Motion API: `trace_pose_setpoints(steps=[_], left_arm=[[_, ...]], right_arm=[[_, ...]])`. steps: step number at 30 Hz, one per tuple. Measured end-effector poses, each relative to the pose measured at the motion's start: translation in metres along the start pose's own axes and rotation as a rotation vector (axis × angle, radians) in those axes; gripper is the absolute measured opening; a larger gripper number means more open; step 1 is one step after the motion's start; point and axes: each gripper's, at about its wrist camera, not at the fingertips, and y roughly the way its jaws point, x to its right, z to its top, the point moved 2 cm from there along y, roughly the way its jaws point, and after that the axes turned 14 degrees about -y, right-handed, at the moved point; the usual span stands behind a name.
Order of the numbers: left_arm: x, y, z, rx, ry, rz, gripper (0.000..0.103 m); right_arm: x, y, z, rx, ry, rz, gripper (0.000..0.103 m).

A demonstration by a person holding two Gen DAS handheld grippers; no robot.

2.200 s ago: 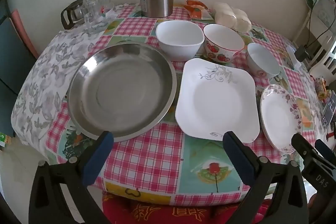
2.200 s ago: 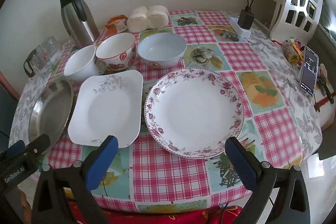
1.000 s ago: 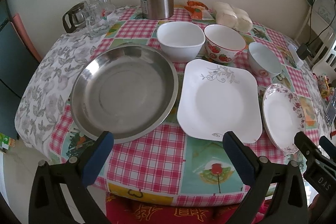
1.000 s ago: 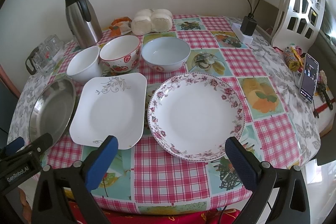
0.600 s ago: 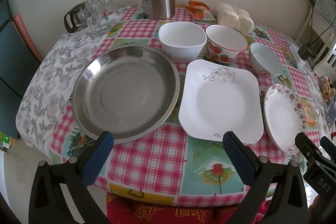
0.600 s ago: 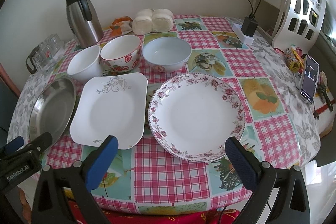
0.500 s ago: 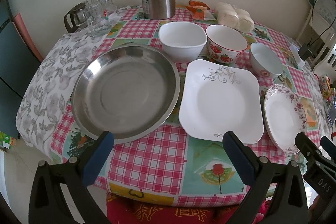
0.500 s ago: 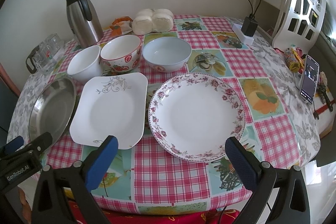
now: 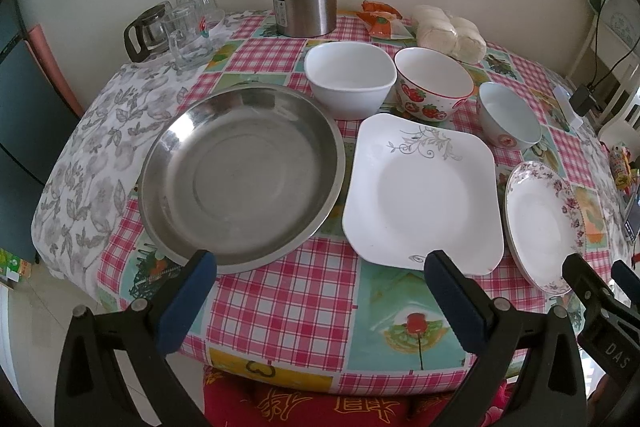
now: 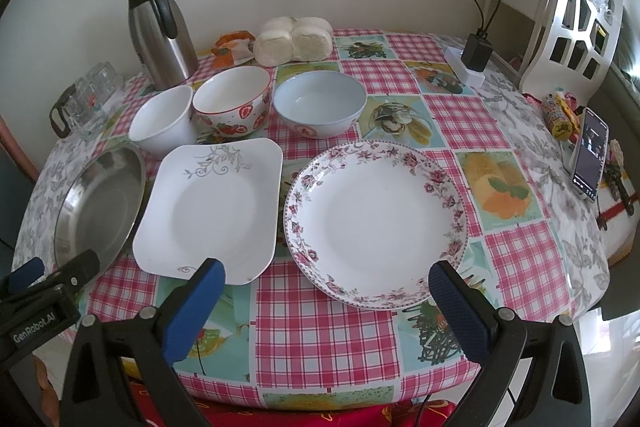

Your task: Organize plates and bowls

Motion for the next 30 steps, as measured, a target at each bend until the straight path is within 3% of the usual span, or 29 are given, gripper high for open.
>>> trace_pose_setpoints(steps=[30], left_arm=[[-0.0089,0.0010,0.0020,-0.016,-0.050,-0.040,0.103]], right_arm=[[-0.0038,0.0022,0.0002,-0.003,-0.016,-0.005,0.103]])
